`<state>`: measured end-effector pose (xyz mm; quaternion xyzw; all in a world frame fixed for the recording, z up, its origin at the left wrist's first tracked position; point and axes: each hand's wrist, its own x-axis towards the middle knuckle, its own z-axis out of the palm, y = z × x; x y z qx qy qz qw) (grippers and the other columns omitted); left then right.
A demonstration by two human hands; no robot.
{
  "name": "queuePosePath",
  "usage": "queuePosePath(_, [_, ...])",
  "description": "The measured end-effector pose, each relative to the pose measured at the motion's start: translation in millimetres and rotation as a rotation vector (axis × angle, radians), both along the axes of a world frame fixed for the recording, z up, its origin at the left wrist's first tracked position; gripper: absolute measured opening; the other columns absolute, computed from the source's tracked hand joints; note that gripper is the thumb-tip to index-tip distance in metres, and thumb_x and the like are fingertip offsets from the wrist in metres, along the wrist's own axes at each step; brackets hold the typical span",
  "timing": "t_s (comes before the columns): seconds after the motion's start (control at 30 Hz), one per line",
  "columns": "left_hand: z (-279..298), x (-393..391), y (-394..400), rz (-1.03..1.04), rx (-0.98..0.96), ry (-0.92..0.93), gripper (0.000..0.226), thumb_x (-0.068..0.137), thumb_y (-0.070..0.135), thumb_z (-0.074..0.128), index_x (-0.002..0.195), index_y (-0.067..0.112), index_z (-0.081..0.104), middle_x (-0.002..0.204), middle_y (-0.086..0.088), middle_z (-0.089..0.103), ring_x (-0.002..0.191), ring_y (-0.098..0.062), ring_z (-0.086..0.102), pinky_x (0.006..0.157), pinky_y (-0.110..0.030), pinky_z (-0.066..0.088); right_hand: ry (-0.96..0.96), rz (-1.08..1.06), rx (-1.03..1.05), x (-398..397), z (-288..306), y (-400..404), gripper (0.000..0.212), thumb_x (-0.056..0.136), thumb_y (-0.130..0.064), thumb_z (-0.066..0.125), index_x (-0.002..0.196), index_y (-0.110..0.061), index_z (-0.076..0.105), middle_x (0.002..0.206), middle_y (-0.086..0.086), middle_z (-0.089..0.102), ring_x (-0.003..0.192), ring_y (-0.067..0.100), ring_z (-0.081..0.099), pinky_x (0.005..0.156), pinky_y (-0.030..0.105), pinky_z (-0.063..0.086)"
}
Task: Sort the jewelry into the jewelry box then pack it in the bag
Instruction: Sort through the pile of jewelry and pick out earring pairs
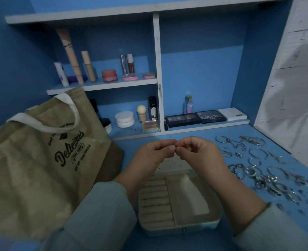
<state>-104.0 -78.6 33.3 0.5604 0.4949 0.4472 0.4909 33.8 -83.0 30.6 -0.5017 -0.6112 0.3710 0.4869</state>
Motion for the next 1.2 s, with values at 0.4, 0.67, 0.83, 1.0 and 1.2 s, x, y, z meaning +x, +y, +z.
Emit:
queuePosePath(0.4, [-14,2,10,0.089,0.120,0.103,0.008,0.085,0.021,0.064,0.080,0.026,0.068,0.074,0.009,0.066,0.067,0.007,0.058,0.062,-0.006,0.044,0.406,0.030,-0.135,6,-14,10,0.013,0.082,0.005,0.061,0.077,-0.007,0.063,0.063,0.005,0.064,0.057,0.009,0.062,0.060,0.018,0.055])
queuePosePath(0.67, [-26,1,10,0.115,0.169,0.262,0.015,0.088,0.024,0.061,0.079,0.034,0.066,0.073,0.009,0.068,0.066,0.007,0.059,0.064,-0.008,0.044,0.240,0.029,-0.216,9,-18,9,0.016,0.089,0.000,0.054,0.092,-0.006,0.069,0.071,0.005,0.061,0.058,0.007,0.054,0.054,0.010,0.049])
queuePosePath(0.83, [-25,1,8,0.079,0.196,0.248,0.012,0.085,0.018,0.065,0.081,0.029,0.067,0.075,0.010,0.069,0.066,0.005,0.062,0.065,-0.008,0.048,0.133,0.042,-0.235,11,-19,7,0.010,0.087,-0.014,0.062,0.086,-0.016,0.071,0.065,-0.002,0.060,0.056,0.006,0.052,0.051,0.010,0.045])
queuePosePath(1.0, [-20,3,10,0.027,0.178,0.256,0.012,0.086,0.016,0.064,0.079,0.025,0.066,0.073,0.010,0.069,0.065,0.002,0.063,0.063,-0.009,0.048,0.108,0.025,-0.230,9,-18,7,0.010,0.085,-0.013,0.064,0.078,-0.016,0.070,0.060,-0.003,0.057,0.051,0.004,0.047,0.048,0.010,0.041])
queuePosePath(1.2, [-32,-9,43,0.088,0.214,0.684,0.017,0.095,0.027,0.051,0.105,0.025,0.065,0.107,0.010,0.060,0.097,-0.005,0.056,0.084,-0.017,0.040,0.113,-0.088,-0.195,12,-22,9,0.007,0.083,-0.014,0.067,0.078,-0.013,0.071,0.056,-0.006,0.054,0.042,-0.004,0.045,0.044,0.007,0.037])
